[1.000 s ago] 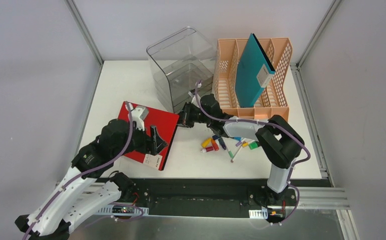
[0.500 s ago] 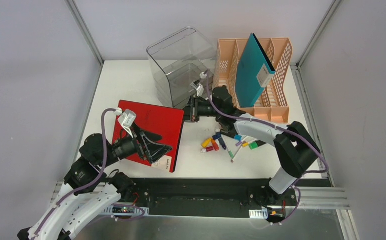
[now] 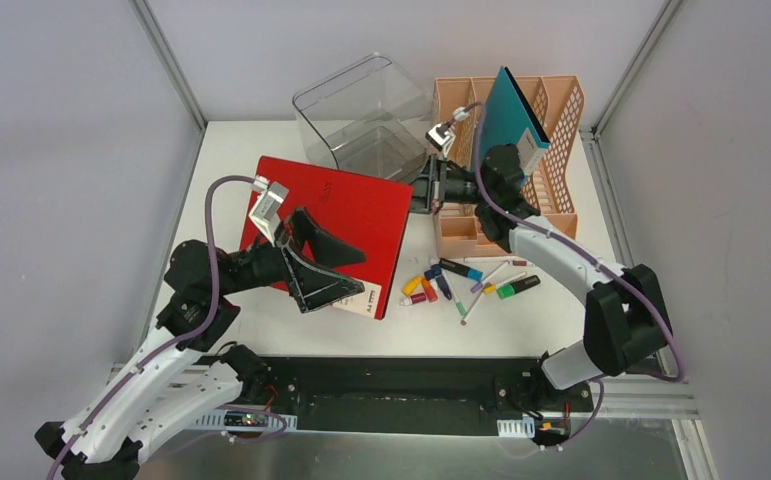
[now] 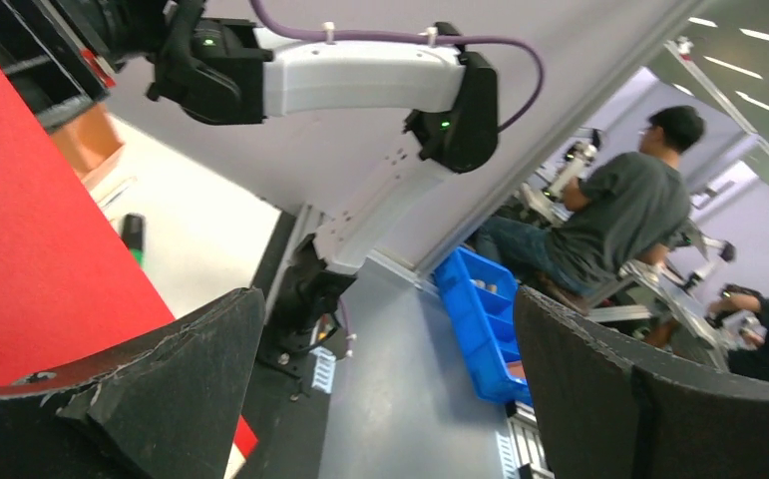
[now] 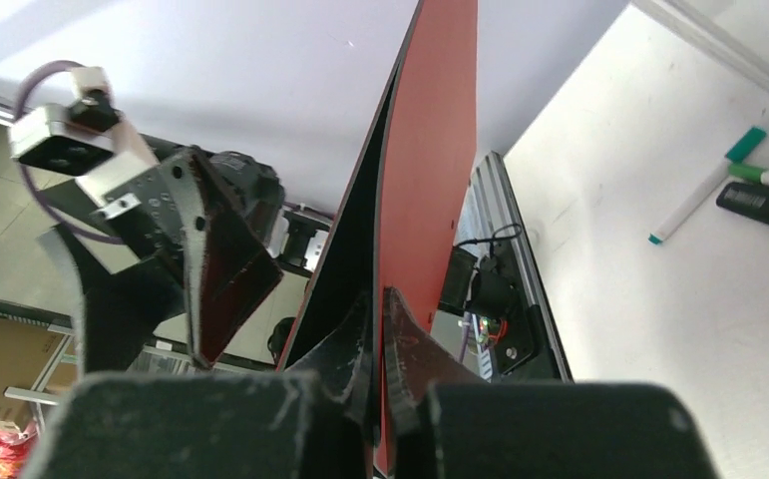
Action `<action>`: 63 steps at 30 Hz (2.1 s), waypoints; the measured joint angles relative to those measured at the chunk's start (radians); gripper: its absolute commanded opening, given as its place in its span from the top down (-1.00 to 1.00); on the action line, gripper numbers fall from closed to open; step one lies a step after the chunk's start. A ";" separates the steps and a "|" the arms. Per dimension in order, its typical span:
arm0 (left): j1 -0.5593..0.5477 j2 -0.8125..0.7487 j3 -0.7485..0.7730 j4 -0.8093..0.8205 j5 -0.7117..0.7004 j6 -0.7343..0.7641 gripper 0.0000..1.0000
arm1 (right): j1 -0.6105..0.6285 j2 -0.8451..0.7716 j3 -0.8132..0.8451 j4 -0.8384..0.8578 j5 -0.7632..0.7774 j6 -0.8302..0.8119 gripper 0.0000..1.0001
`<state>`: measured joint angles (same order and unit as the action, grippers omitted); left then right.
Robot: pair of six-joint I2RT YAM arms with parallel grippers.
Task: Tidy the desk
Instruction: Pick up the folder from the corner of the board, then place the folder in the storage box.
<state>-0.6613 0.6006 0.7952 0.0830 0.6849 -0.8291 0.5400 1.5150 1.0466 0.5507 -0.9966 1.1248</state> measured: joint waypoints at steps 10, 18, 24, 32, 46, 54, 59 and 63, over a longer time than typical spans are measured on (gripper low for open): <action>0.000 0.114 0.033 0.238 0.194 -0.158 -0.98 | -0.272 -0.148 0.064 0.135 -0.089 0.167 1.00; 0.000 0.173 0.039 0.259 0.240 -0.131 -0.98 | -0.513 -0.189 0.066 0.335 -0.108 0.375 1.00; 0.000 0.244 -0.033 0.285 0.127 -0.032 -0.98 | -0.675 -0.198 0.066 0.512 -0.107 0.550 1.00; 0.000 0.404 -0.106 0.542 -0.126 -0.043 -0.97 | -0.719 -0.294 0.027 0.552 -0.117 0.575 1.00; -0.007 0.655 -0.033 0.854 -0.213 -0.160 -0.50 | -0.745 -0.350 -0.015 0.462 -0.054 0.512 1.00; -0.006 0.599 -0.022 0.825 -0.182 -0.167 -0.75 | -0.749 -0.350 -0.015 0.450 -0.063 0.515 1.00; -0.005 0.473 -0.064 0.750 -0.198 -0.140 -0.86 | -0.752 -0.350 -0.015 0.457 -0.109 0.515 1.00; -0.005 0.455 -0.068 0.718 -0.242 -0.134 -0.84 | -0.753 -0.351 -0.015 0.460 -0.116 0.514 1.00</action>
<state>-0.6666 1.0554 0.7277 0.8009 0.4427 -0.9627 -0.2127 1.1645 1.0317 1.0107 -1.1130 1.6386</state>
